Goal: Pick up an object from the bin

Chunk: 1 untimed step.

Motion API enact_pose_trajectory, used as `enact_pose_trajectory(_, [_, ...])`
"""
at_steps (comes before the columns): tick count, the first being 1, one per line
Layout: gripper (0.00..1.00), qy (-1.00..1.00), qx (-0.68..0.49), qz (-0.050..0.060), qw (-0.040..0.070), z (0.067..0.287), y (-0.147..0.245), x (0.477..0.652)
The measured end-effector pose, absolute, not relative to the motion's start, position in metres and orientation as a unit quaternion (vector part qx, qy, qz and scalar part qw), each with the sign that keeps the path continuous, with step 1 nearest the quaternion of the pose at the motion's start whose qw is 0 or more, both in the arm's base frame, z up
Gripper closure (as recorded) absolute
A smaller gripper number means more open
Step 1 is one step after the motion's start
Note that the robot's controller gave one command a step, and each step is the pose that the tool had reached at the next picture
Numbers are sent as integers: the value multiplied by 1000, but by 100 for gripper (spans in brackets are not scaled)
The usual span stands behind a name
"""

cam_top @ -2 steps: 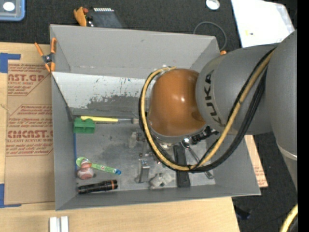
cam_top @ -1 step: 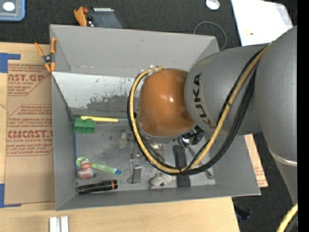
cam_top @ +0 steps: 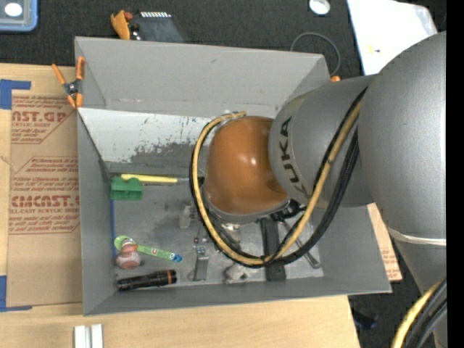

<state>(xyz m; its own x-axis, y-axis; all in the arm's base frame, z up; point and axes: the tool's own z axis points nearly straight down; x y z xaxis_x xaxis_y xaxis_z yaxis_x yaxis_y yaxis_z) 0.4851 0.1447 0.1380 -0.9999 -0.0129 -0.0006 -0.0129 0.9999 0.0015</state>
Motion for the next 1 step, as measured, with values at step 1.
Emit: enact_pose_trajectory(1, [0, 999, -33, 1, 2, 114, 204, 509])
